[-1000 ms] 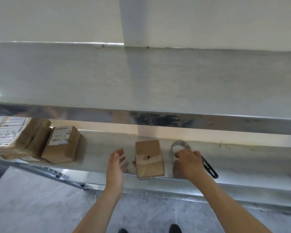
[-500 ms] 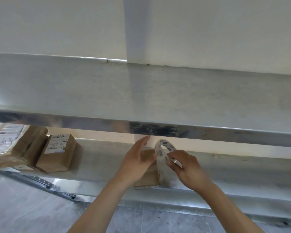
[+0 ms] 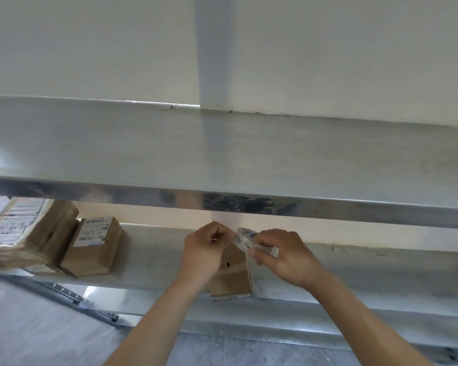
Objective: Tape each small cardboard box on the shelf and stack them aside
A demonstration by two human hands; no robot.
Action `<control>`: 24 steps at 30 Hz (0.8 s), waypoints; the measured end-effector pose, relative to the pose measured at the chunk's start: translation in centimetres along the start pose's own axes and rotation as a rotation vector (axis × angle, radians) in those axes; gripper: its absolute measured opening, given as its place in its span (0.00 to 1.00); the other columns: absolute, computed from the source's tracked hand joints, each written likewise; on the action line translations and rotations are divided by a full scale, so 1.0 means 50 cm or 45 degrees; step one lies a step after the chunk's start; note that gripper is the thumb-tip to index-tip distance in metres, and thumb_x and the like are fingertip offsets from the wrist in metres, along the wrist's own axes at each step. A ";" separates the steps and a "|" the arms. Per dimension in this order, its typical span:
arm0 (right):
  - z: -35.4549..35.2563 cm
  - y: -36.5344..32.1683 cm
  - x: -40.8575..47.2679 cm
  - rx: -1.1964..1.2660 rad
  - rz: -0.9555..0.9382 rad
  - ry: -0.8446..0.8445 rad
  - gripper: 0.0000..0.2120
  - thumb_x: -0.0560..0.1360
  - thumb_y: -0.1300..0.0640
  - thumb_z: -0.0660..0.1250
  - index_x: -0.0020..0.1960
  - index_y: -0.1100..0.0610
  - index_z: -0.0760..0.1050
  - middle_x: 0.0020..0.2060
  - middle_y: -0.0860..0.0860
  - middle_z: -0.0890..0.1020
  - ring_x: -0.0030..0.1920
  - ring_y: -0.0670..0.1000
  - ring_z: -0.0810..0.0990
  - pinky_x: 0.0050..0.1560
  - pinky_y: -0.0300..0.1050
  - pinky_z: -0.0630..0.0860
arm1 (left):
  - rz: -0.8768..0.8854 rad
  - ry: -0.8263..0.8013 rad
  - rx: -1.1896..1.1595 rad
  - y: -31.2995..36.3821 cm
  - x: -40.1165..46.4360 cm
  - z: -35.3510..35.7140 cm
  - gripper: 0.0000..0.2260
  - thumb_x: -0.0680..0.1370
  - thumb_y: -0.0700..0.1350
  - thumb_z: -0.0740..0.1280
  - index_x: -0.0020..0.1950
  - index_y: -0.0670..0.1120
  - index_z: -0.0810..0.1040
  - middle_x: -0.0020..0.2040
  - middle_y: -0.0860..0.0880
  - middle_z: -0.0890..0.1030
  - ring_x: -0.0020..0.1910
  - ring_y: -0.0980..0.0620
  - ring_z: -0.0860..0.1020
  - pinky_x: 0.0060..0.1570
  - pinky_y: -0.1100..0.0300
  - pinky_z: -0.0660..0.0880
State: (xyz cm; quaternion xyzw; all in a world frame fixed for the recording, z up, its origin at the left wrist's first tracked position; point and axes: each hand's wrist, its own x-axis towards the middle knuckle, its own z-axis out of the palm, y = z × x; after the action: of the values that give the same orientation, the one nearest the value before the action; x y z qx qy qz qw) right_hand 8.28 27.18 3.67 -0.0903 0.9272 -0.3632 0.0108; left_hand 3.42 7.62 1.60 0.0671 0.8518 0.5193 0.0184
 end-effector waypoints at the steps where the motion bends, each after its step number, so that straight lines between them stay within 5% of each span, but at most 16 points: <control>1: -0.005 -0.010 0.011 0.074 0.042 -0.018 0.09 0.77 0.44 0.69 0.38 0.40 0.77 0.34 0.43 0.81 0.38 0.46 0.79 0.43 0.50 0.74 | -0.074 0.003 -0.013 -0.005 0.002 -0.001 0.07 0.77 0.44 0.71 0.39 0.52 0.83 0.37 0.61 0.83 0.40 0.62 0.80 0.38 0.72 0.70; 3: -0.013 -0.025 0.038 0.139 0.117 -0.094 0.09 0.76 0.45 0.71 0.39 0.47 0.80 0.34 0.47 0.82 0.35 0.48 0.80 0.40 0.50 0.77 | -0.237 0.018 -0.066 -0.021 0.004 -0.002 0.07 0.77 0.46 0.71 0.39 0.51 0.83 0.36 0.56 0.83 0.39 0.57 0.80 0.39 0.65 0.72; 6: -0.023 -0.025 0.077 -0.161 0.108 -0.277 0.15 0.76 0.42 0.69 0.41 0.54 0.81 0.32 0.51 0.83 0.31 0.47 0.80 0.37 0.47 0.78 | -0.420 0.047 -0.202 -0.049 -0.003 -0.014 0.08 0.78 0.45 0.71 0.40 0.44 0.83 0.33 0.50 0.82 0.35 0.50 0.79 0.41 0.55 0.74; 13: -0.007 0.054 0.112 -0.335 0.224 -0.458 0.25 0.73 0.37 0.68 0.32 0.58 0.74 0.27 0.51 0.74 0.27 0.48 0.72 0.34 0.44 0.67 | -0.620 0.049 -0.330 -0.107 -0.034 -0.041 0.10 0.80 0.41 0.69 0.41 0.37 0.81 0.30 0.48 0.79 0.33 0.50 0.75 0.42 0.55 0.74; 19: 0.010 0.076 0.112 -0.438 0.239 -0.482 0.20 0.70 0.36 0.70 0.31 0.52 0.78 0.28 0.48 0.81 0.29 0.45 0.79 0.34 0.42 0.75 | -0.677 0.059 -0.306 -0.153 -0.047 -0.019 0.11 0.79 0.42 0.71 0.36 0.41 0.81 0.29 0.49 0.78 0.33 0.49 0.75 0.43 0.52 0.73; 24: 0.026 0.099 0.115 -0.459 0.258 -0.495 0.23 0.69 0.36 0.69 0.36 0.57 0.82 0.31 0.52 0.83 0.31 0.51 0.81 0.36 0.45 0.77 | -0.713 0.054 -0.324 -0.165 -0.047 -0.004 0.10 0.79 0.42 0.70 0.38 0.42 0.82 0.30 0.50 0.78 0.33 0.51 0.74 0.39 0.57 0.71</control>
State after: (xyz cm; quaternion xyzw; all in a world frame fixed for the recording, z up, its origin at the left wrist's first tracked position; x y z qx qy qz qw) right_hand 1.92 28.85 -0.37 -0.0656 0.9617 -0.1655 0.2085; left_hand 4.95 3.41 -5.73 -0.1839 0.7656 0.5977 0.1511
